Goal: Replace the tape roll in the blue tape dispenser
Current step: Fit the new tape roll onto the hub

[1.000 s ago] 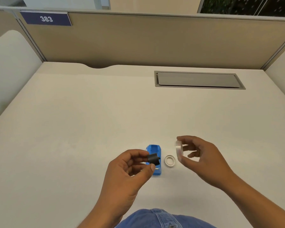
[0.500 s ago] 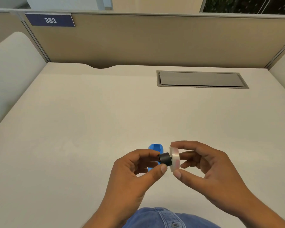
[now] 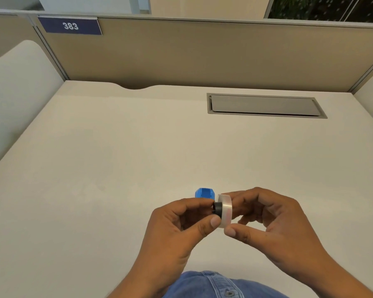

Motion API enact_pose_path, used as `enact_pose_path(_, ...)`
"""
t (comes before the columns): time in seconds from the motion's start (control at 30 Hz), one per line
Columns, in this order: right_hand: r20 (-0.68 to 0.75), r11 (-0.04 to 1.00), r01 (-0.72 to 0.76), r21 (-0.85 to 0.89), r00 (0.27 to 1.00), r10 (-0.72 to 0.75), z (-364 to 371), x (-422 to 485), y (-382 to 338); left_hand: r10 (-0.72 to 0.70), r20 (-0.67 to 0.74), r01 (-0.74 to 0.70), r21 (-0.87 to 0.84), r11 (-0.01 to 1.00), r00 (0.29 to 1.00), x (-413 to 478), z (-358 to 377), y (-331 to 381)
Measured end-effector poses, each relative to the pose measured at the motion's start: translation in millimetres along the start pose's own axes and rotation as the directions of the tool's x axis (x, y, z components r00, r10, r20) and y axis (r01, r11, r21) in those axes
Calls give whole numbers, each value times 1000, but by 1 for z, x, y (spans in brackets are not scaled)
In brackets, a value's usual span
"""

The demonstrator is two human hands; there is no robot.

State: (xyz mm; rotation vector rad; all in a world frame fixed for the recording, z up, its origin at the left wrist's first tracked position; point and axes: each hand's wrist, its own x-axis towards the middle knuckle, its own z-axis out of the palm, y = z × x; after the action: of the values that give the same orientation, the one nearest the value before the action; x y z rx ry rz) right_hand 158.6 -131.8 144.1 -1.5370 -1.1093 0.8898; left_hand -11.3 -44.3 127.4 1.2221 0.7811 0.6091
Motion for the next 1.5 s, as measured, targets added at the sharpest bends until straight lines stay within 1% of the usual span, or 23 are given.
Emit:
enact_pose_path(0.1,-20,1000,-7,14,1000,7,0,1,-1,12,9,-12,24,1000,1000,0,0,2)
enact_pose_path(0.27,-20,1000,-13,-5,1000,12,0,3,-1,8,-32,-7,41,999,999,1,1,-1)
enact_pose_path(0.47,-1,999,-42,-20,999,42,-1,3,1,-14,-65,24,161,987,998,2,1,-3)
enact_pose_path(0.63,32,996,-85,-15,996,85,-1,5,6,-11,-124,43,260,965,992,5,3,-7)
enact_pose_path(0.7,29,995,-103,6,994,102,0,6,9,-9,-143,50,281,959,990,8,2,-9)
enact_pose_path(0.77,24,993,-114,-7,993,114,0,7,13,-7,-153,52,294,955,988,10,2,-10)
enact_pose_path(0.87,19,993,-117,-19,993,118,1,9,16,9,-134,33,309,950,991,13,1,-11)
enact_pose_path(0.97,-29,993,-120,-5,992,120,3,12,21,34,-110,4,333,943,993,17,1,-13)
enact_pose_path(1.2,-107,987,-153,-53,983,147,8,22,38,66,-87,-18,463,886,994,33,-3,-21)
enact_pose_path(1.33,-146,980,-189,-62,973,178,11,27,57,49,-76,-1,529,849,996,43,-4,-33)
enact_pose_path(1.5,-194,971,-240,-2,952,235,18,41,75,51,-113,15,518,855,992,61,-7,-44)
